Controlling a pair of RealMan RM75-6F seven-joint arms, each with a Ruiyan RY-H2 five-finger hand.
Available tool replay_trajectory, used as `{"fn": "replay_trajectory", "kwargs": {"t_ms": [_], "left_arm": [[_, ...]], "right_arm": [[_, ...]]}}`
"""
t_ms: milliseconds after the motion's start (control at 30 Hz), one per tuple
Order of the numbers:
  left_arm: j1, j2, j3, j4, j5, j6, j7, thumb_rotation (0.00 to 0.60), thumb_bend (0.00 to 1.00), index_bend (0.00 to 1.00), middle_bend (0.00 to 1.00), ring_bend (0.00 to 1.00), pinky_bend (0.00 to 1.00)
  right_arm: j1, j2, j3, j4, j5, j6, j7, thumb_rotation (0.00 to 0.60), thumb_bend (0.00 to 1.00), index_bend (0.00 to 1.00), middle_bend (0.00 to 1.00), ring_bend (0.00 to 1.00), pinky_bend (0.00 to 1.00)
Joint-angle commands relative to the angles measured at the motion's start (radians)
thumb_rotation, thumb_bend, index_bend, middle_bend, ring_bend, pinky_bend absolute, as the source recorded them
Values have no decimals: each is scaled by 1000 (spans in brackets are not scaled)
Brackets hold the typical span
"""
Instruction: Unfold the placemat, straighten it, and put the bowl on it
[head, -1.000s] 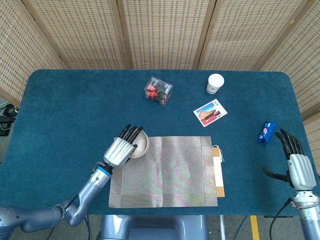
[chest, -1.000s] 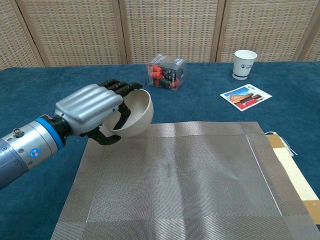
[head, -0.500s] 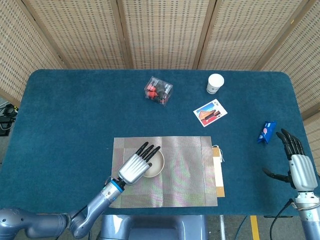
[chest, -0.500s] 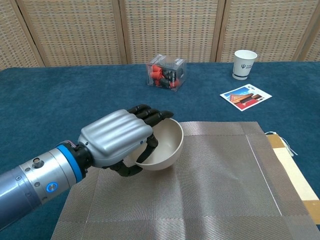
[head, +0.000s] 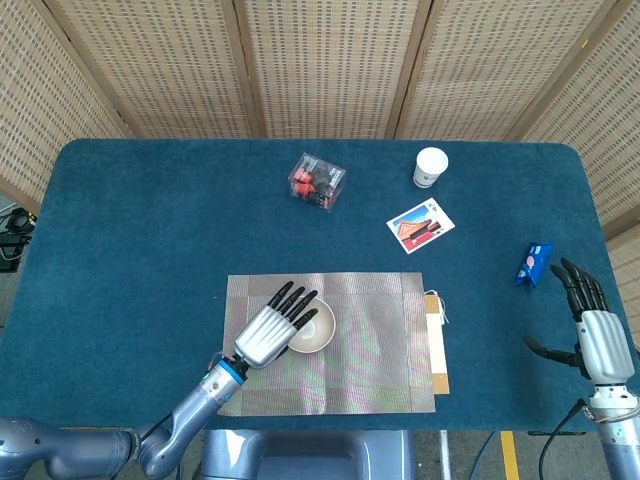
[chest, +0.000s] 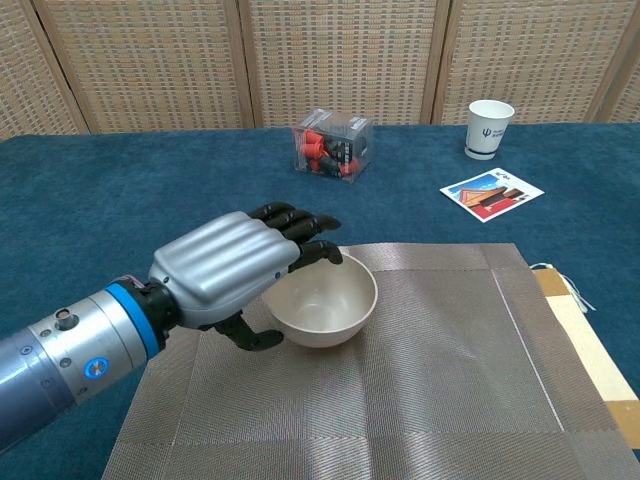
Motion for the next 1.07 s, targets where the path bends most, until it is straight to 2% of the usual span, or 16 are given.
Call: {"fn": "replay_trajectory", "kwargs": {"t_ms": [33, 200, 400, 633, 867, 967, 1067], "left_arm": [[19, 37, 4, -38, 21, 31, -24, 600, 206, 105, 0, 0, 0], [53, 99, 17, -96, 45, 79, -63, 600, 202, 95, 0, 0, 0], [154, 254, 56, -172, 88, 220, -134, 600, 201, 95, 0, 0, 0], [277, 411, 85, -240, 60, 343, -240, 600, 189, 95, 0, 0, 0], [385, 506, 126, -223, 43, 431, -268, 600, 180, 39, 0, 0, 0], [463, 542, 158, -177, 7, 462, -356, 600, 177, 6, 0, 0, 0], [479, 559, 149, -155, 9, 462, -395, 600, 173, 0, 0, 0, 0]], "right_arm": [[0, 0, -1, -2, -3, 2, -5, 600, 128, 88, 0, 0, 0], [-3, -1, -4, -7, -10, 11, -17, 600, 128, 88, 0, 0, 0], [-3, -4, -13, -11, -18, 10, -49, 600, 127, 88, 0, 0, 0], [3, -7, -29, -17, -22, -17, -98, 600, 125, 88, 0, 0, 0], [9, 4, -49, -32, -37, -39, -175, 600, 126, 83, 0, 0, 0], [8, 1, -50, -23, -30, -41, -283, 600, 126, 82, 0, 0, 0], [8, -17, -39, -16, -11, -37, -371, 600, 127, 81, 0, 0, 0]]}}
